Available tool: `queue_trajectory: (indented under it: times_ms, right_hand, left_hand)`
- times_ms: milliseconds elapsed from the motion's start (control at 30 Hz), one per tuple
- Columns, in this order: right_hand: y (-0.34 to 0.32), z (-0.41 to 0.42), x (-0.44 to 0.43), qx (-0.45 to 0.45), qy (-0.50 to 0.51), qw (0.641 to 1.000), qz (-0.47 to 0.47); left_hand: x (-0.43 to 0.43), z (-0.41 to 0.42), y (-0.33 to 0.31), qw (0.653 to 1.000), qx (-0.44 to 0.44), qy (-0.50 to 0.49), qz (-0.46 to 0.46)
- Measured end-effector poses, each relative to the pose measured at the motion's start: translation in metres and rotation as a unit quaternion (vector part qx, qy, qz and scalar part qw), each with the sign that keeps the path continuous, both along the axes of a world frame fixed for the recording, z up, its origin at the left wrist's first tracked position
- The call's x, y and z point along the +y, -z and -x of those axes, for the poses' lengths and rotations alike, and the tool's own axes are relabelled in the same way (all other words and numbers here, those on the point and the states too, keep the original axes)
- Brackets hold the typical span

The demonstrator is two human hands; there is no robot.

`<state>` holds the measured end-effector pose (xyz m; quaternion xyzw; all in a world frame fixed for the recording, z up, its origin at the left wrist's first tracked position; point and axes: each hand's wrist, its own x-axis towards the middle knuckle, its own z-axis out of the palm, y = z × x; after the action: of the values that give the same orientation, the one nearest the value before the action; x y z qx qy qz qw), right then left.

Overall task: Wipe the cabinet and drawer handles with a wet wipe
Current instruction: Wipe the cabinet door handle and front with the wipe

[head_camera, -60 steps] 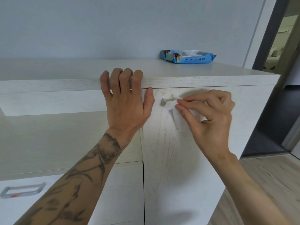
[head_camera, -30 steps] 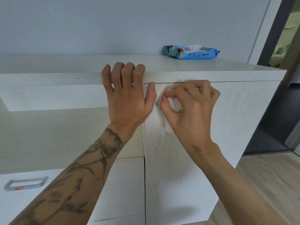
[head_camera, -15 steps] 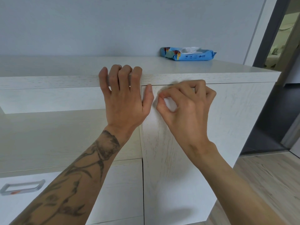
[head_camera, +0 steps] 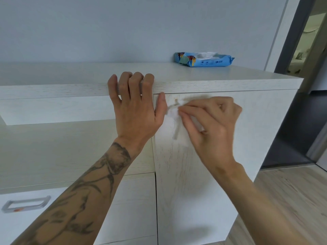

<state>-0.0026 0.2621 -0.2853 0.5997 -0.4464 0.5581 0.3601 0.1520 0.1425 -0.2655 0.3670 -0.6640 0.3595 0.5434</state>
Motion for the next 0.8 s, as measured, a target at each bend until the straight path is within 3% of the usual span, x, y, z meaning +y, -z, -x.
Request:
queue_trajectory:
  times_ms: [133,300,433,800]
  right_hand:
    - [0.002,0.0,-0.006,0.017,-0.005,1.0,0.017]
    - [0.009,0.016,0.005,-0.026,0.014,0.999,0.024]
    - [-0.006,-0.006,-0.003,0.013,0.013,1.0,-0.011]
    - [-0.009,-0.009,-0.003,0.064,0.069,0.995,0.022]
  left_hand:
    - [-0.001,0.0,0.0,1.0,0.0,0.0,-0.001]
    - [-0.002,0.001,0.001,1.0,0.006,-0.002,-0.004]
    - [0.0,0.0,0.0,1.0,0.003,-0.003,0.004]
    - [0.0,0.0,0.0,1.0,0.004,-0.004,0.009]
